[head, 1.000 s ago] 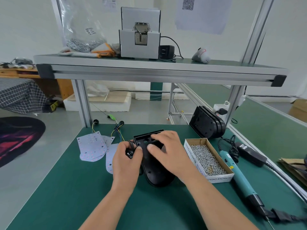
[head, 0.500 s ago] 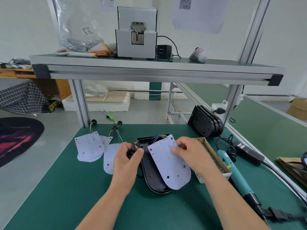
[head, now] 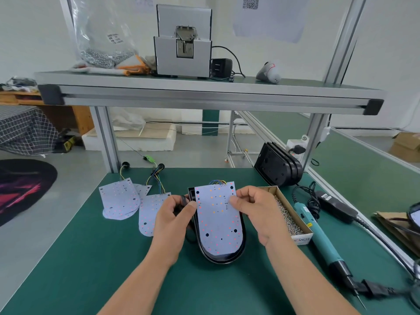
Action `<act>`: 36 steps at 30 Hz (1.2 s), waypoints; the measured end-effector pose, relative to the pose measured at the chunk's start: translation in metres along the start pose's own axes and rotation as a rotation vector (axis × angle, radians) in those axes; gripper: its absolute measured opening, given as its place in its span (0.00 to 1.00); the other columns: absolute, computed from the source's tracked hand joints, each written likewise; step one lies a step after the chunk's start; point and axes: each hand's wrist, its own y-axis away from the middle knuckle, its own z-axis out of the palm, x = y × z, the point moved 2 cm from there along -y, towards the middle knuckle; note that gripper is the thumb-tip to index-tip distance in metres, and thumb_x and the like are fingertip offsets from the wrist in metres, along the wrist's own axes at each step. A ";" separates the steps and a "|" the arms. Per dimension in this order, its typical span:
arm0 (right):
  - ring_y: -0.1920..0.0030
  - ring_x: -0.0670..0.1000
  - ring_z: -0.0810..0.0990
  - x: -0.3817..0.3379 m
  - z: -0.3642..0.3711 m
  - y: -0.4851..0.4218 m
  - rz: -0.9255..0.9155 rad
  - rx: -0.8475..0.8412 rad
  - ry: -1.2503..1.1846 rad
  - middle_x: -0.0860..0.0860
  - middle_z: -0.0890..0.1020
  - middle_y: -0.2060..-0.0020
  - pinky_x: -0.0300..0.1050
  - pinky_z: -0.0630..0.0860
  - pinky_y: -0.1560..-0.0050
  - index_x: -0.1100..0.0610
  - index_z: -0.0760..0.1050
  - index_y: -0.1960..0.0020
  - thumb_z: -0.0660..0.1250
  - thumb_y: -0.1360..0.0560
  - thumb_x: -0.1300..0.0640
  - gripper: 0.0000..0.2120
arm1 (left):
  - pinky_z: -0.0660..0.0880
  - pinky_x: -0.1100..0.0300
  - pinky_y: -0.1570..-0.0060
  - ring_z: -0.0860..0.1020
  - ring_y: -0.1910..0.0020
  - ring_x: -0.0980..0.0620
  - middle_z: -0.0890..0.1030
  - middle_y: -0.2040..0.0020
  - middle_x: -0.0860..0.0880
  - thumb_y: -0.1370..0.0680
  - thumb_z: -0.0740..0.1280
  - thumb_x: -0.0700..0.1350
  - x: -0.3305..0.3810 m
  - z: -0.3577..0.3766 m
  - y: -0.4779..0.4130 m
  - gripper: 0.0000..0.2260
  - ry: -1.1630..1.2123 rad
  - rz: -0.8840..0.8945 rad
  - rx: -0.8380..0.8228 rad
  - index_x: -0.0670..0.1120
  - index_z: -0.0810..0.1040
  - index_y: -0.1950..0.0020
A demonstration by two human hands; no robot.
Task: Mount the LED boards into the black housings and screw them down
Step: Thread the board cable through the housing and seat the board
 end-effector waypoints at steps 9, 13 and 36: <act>0.63 0.43 0.75 -0.004 0.001 0.005 -0.147 -0.024 0.346 0.43 0.80 0.64 0.41 0.72 0.57 0.51 0.80 0.58 0.78 0.25 0.58 0.07 | 0.72 0.51 0.56 0.74 0.60 0.50 0.79 0.60 0.49 0.33 0.77 0.56 -0.002 -0.001 -0.003 0.13 0.100 -0.057 -0.011 0.51 0.78 0.59; 0.46 0.42 0.76 -0.001 0.006 0.007 -0.202 0.013 0.451 0.46 0.76 0.47 0.45 0.74 0.41 0.48 0.79 0.52 0.78 0.26 0.57 0.09 | 0.71 0.53 0.60 0.73 0.60 0.50 0.78 0.59 0.46 0.34 0.78 0.54 -0.002 -0.001 -0.003 0.13 0.147 -0.079 -0.019 0.51 0.77 0.60; 0.48 0.59 0.85 0.018 0.000 -0.001 0.176 -0.213 -0.221 0.56 0.88 0.47 0.49 0.80 0.52 0.52 0.85 0.41 0.71 0.26 0.51 0.15 | 0.76 0.48 0.50 0.78 0.55 0.45 0.81 0.57 0.44 0.35 0.81 0.48 0.009 0.010 0.008 0.13 0.186 -0.204 -0.228 0.47 0.81 0.56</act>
